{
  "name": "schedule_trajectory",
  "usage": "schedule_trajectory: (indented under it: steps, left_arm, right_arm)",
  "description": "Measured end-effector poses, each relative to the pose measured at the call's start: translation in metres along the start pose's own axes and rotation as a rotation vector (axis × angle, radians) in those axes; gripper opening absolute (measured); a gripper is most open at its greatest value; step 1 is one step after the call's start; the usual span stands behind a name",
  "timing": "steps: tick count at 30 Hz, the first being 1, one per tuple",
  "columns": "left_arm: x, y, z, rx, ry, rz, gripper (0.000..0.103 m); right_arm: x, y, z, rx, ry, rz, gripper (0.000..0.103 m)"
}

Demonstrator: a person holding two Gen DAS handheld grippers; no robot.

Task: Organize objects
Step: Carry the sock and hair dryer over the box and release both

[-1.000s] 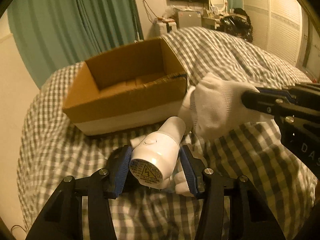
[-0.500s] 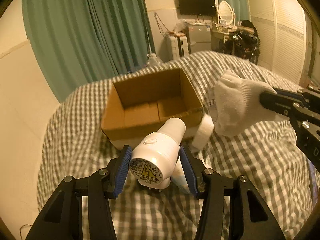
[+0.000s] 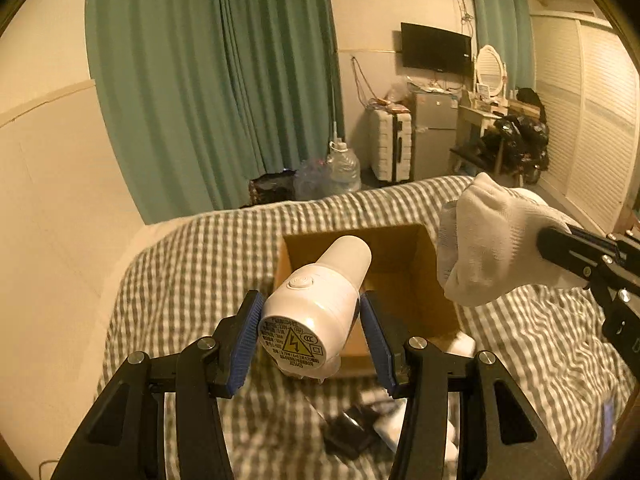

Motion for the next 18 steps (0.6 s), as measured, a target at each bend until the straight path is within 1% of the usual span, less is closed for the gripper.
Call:
schedule_trajectory:
  steps: [2, 6, 12, 16, 18]
  left_arm:
    - [-0.011, -0.007, -0.002, -0.004, -0.018, -0.004, 0.051]
    - [-0.035, -0.016, -0.002, 0.0, -0.018, -0.023, 0.051]
    - [-0.078, -0.027, -0.002, 0.003, -0.015, -0.041, 0.051]
    - [-0.109, -0.027, 0.005, -0.029, -0.029, -0.054, 0.051]
    - [-0.12, -0.027, 0.008, -0.038, -0.028, -0.063, 0.051]
  right_arm:
    - [-0.011, -0.009, 0.001, 0.002, -0.01, 0.008, 0.008]
    - [-0.036, -0.023, 0.005, 0.009, -0.014, 0.007, 0.008]
    - [-0.084, -0.037, 0.012, 0.046, -0.007, -0.024, 0.008]
    - [-0.114, -0.035, 0.015, 0.069, -0.021, -0.035, 0.008]
    - [-0.133, -0.033, 0.017, 0.078, -0.03, -0.054, 0.008]
Point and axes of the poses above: each gripper's, at about its wrist camera, not at the fingertips, and x roughly against the way its jaws point, z to its right, y to its underside, the point moved 5 cm from there along -x, roughly the way its jaws point, and after that the axes turned 13 degrees about x, right-handed, at the moved point
